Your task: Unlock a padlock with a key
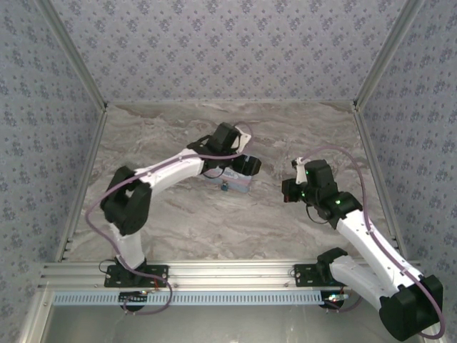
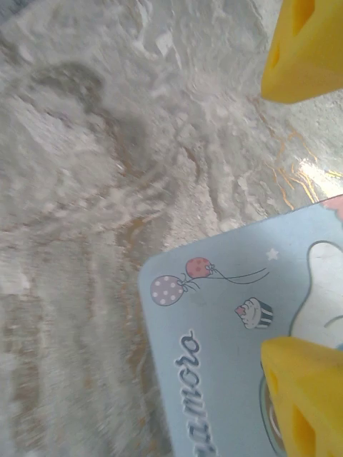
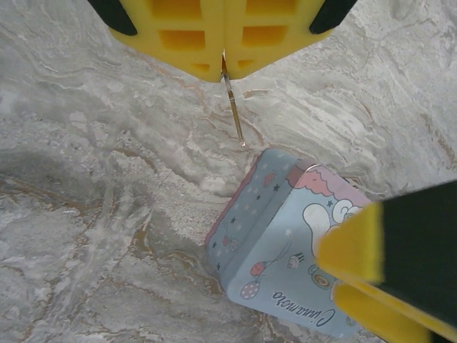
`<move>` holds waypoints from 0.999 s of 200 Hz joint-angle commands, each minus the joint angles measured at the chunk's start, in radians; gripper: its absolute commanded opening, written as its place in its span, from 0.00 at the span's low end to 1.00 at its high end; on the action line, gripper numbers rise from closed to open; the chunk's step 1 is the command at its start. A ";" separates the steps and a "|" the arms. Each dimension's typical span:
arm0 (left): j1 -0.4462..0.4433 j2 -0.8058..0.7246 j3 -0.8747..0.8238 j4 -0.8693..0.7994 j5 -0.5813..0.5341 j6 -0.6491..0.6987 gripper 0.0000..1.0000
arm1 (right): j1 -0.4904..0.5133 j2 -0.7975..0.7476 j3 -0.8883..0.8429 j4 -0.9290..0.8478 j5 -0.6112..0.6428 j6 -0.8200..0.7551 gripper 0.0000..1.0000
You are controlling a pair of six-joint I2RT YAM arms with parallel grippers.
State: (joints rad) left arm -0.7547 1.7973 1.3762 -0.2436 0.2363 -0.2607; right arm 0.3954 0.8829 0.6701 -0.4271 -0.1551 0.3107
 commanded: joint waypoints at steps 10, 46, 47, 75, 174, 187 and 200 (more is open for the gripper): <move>0.013 -0.227 -0.209 0.268 -0.082 0.015 0.96 | 0.030 0.018 -0.017 0.061 -0.037 0.037 0.00; 0.046 -0.406 -0.517 0.520 -0.156 -0.041 0.99 | 0.074 0.057 -0.023 0.089 -0.021 0.044 0.00; 0.048 -0.408 -0.523 0.520 -0.156 -0.044 0.99 | 0.074 0.059 -0.023 0.090 -0.021 0.044 0.00; 0.085 -0.430 -0.601 0.478 -0.049 -0.126 1.00 | 0.095 0.086 -0.023 0.104 -0.008 0.042 0.00; 0.124 -0.221 -0.770 0.783 0.183 -0.190 0.95 | 0.118 0.089 -0.065 0.188 -0.006 0.036 0.00; 0.128 -0.189 -0.769 0.811 0.186 -0.187 0.94 | 0.120 0.090 -0.074 0.207 -0.006 0.043 0.00; 0.132 -0.162 -0.771 0.839 0.189 -0.187 0.94 | 0.123 0.094 -0.082 0.234 -0.015 0.053 0.00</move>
State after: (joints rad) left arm -0.6315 1.5974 0.6067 0.4694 0.3813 -0.4461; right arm 0.5087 0.9726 0.6044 -0.2493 -0.1711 0.3374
